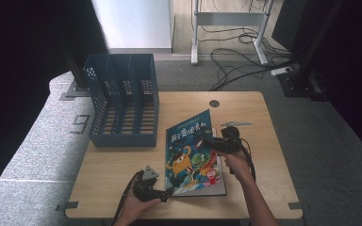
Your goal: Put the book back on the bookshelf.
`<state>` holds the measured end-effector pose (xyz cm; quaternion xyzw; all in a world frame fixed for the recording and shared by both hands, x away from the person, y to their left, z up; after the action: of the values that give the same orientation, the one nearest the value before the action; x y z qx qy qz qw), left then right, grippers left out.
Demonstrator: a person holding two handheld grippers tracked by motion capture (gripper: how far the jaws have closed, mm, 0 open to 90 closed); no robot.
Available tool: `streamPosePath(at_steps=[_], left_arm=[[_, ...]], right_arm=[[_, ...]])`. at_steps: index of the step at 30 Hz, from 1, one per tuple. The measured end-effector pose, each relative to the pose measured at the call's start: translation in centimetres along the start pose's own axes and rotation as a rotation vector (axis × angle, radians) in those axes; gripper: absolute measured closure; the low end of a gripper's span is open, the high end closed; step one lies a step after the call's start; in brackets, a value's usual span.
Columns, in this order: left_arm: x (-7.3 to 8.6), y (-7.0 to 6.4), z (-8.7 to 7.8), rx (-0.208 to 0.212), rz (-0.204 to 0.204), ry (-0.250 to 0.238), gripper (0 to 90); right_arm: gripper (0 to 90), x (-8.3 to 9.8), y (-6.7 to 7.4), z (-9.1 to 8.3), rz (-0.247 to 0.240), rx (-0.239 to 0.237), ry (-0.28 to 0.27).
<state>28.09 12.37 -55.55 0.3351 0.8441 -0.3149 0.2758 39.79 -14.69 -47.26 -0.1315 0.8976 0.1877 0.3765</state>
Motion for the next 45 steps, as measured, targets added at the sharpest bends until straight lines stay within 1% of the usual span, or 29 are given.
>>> streamPosePath(at_steps=[2,6,8,9,10,12,15,17,22,27,29,32,35,38,41,45], left_arm=[[0.0,-0.4,0.0,0.003,0.012,0.001,12.0],[0.3,-0.7,-0.1,0.010,0.015,0.003,11.9],[0.6,-1.0,0.0,0.016,0.021,0.022,11.4],[0.7,-1.1,0.1,0.018,0.025,0.023,10.9],[0.7,-1.2,0.1,0.011,0.030,0.011,10.8],[0.6,-1.3,0.2,0.011,0.035,0.006,10.8],[0.7,-1.5,0.3,0.022,0.041,0.018,10.8],[0.7,-1.6,0.4,0.018,0.045,0.011,10.2],[0.7,-1.6,0.4,0.027,0.043,0.018,10.3],[0.9,-2.0,0.9,0.016,0.053,0.039,11.4],[1.0,-2.1,1.3,0.002,0.060,0.055,11.7],[0.8,-1.7,1.2,-0.013,0.045,0.042,12.4],[0.7,-1.4,1.3,-0.002,0.036,0.048,10.7],[0.5,-1.1,1.5,-0.021,0.038,0.043,10.7],[0.2,-0.7,1.6,-0.049,0.032,0.036,11.9],[-0.2,-0.3,1.7,-0.047,0.021,0.043,12.2]], right_arm=[[67.7,0.0,0.0,0.0,0.002,0.001,0.004],[67.7,0.0,0.0,0.0,0.003,0.001,0.003],[67.8,0.0,-0.1,0.0,0.002,-0.001,0.005],[67.8,0.0,-0.1,0.0,0.003,-0.001,0.004],[67.8,0.0,-0.1,0.0,0.004,-0.001,0.003],[67.8,0.0,-0.1,0.0,0.004,-0.001,0.003],[67.9,0.0,-0.1,0.0,0.006,-0.001,0.001],[67.9,0.1,-0.1,0.0,0.007,0.000,0.001],[67.9,0.1,-0.1,0.0,0.007,-0.001,0.001],[67.9,0.0,-0.1,0.0,0.006,-0.001,0.003],[68.0,0.0,-0.1,0.0,0.004,-0.002,0.002],[68.3,0.0,-0.1,-0.1,0.005,-0.005,0.001],[68.8,0.0,-0.1,0.0,0.009,-0.011,-0.006],[69.2,-0.2,0.0,-0.1,0.007,-0.011,-0.010],[69.4,-0.4,0.0,-0.2,0.008,0.000,-0.014],[69.4,-0.7,0.0,-0.3,0.011,0.016,-0.023]])
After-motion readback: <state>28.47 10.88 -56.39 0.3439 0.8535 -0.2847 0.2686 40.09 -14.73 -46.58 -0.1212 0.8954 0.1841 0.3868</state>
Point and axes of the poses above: each handheld gripper's, and its own axes: z roughly forward along the jaws, x roughly out of its underside, y roughly to its left, the point moved 3 cm from there along z, roughly forward along the jaws, and after that the axes turned 14 degrees about x, right-handed, at the moved point
